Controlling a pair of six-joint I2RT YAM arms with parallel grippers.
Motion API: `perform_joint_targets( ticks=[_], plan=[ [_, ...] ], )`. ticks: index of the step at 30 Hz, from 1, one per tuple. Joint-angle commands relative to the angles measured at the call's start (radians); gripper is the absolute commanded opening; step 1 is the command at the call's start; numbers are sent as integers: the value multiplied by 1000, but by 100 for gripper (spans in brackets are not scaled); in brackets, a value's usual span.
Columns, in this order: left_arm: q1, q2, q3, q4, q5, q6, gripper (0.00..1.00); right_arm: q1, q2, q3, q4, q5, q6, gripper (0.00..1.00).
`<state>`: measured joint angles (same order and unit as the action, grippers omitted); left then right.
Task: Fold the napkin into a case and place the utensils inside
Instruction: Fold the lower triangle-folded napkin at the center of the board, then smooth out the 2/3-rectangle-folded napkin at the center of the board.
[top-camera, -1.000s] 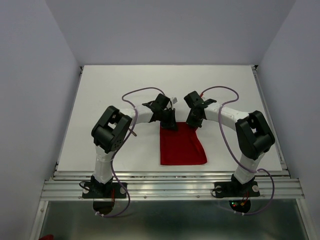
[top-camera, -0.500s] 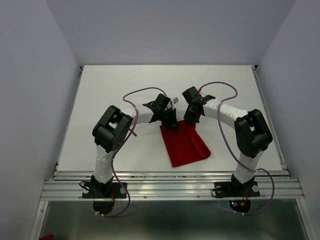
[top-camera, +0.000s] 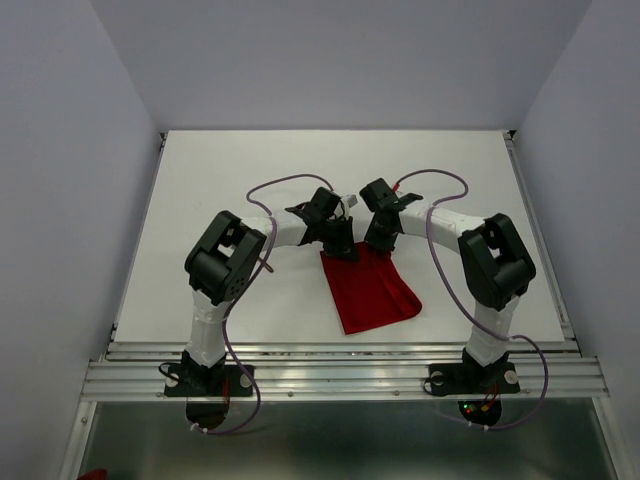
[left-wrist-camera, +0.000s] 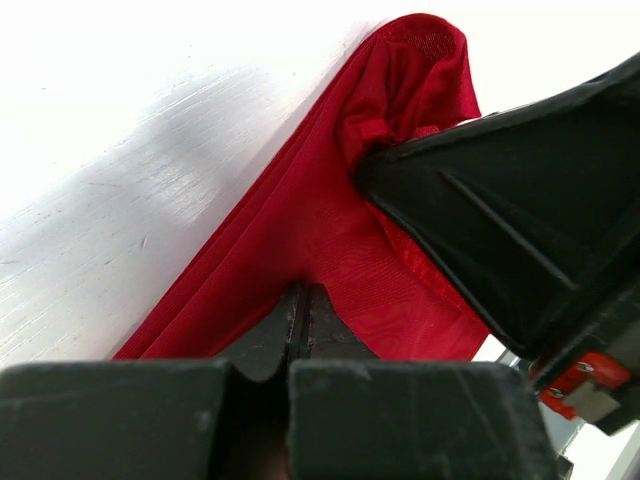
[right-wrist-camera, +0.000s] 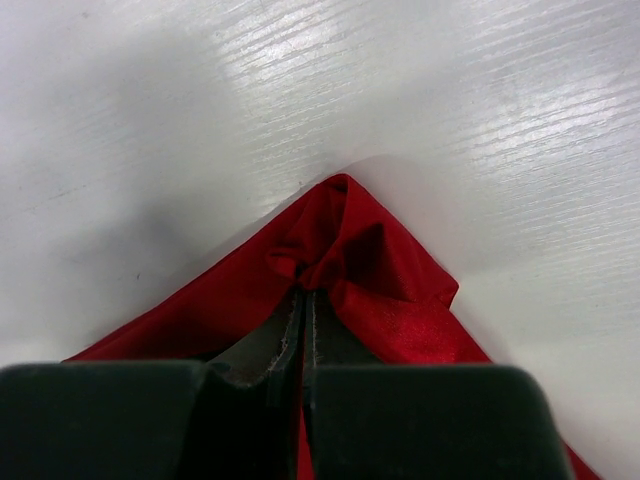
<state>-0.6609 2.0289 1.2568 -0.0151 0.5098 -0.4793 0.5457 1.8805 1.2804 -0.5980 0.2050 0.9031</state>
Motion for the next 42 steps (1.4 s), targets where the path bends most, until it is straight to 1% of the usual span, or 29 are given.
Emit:
perform_joint_targets(
  ticks=[1,6,11,13,25,28,29,33,36,39,42],
  plan=[
    [-5,21,3,-17,-14,36,0,16,17,33,23,11,46,1],
    [-5,21,4,-19,-11,44,0,16,32,37,24,24,80,1],
    [-5,21,3,-17,-8,50,0,16,29,36,63,-33,108,1],
    [-5,21,4,-19,-5,50,0,16,34,42,61,-33,111,1],
    [-5,19,7,-25,-2,61,0,16,63,42,41,7,163,1],
    [-3,16,21,-40,-2,68,0,16,62,37,37,36,186,1],
    [-2,8,26,-49,-1,79,0,16,55,30,23,77,198,1],
    [-3,-61,6,-59,1,76,0,16,34,-6,0,164,266,1],
    [-2,-110,-2,-71,-28,73,0,16,31,-21,-34,213,356,1],
    [1,-139,16,-106,-57,83,0,16,38,-29,-81,231,486,1],
    [14,-148,30,-137,-76,102,0,16,37,-35,-131,225,571,1]
  ],
)
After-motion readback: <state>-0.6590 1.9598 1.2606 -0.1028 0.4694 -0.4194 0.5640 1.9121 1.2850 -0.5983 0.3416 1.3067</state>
